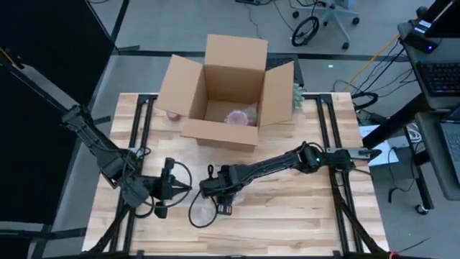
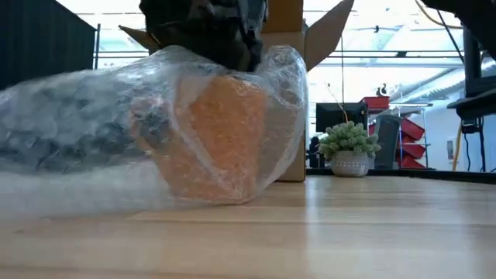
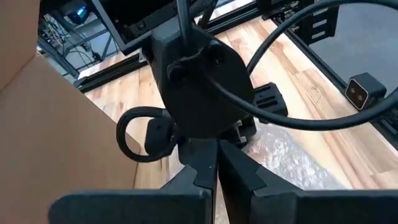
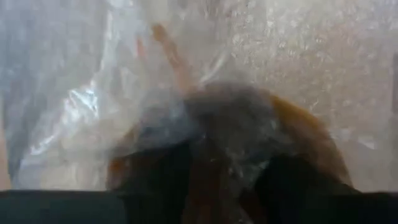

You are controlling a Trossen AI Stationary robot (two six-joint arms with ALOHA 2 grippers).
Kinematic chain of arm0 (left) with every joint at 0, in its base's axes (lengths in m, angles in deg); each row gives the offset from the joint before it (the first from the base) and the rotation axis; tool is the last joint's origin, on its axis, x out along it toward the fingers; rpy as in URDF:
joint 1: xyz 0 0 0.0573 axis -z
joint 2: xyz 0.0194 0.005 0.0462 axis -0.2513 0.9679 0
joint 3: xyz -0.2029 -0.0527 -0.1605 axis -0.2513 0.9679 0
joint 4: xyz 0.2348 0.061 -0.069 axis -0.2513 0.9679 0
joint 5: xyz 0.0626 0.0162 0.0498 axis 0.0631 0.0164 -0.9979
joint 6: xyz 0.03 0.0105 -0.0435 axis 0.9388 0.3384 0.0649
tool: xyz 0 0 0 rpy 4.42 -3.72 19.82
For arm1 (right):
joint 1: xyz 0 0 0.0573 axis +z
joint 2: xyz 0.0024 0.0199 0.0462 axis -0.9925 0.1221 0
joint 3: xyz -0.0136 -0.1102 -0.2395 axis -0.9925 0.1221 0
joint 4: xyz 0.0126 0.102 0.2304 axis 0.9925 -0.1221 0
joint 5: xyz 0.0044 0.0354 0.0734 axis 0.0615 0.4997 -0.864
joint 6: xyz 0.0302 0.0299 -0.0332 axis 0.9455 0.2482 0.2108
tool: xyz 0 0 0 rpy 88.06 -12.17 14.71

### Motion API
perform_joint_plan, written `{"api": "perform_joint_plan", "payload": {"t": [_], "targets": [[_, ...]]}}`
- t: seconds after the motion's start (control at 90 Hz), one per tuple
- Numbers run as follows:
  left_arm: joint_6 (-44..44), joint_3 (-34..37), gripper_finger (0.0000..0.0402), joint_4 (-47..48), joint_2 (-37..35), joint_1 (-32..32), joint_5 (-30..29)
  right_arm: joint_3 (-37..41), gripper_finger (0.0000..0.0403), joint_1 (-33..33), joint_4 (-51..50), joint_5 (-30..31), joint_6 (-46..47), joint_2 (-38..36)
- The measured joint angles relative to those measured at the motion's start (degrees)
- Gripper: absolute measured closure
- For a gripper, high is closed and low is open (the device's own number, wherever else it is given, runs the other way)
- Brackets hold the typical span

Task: Wrap mug
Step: Wrap the orange cup with bubble wrap

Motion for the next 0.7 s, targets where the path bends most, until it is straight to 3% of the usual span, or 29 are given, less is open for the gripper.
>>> {"api": "perform_joint_plan", "payload": {"t": [0.378, 0.578, 0.7], "targets": [[0.10, 0.00, 0.0400, 0.02, 0.00, 0.00, 0.77, -0.11, 0.0257, 0.00, -0.13, 0.13, 0.22, -1.60], [0.15, 0.00, 0.0400, 0.02, 0.00, 0.00, 0.90, -6.22, 0.0257, -0.07, -4.44, 0.19, 0.64, -1.83], [0.29, 0.00, 0.0400, 0.02, 0.00, 0.00, 0.90, -5.03, 0.0257, -0.07, -5.33, -0.74, 1.50, -4.83]]}}
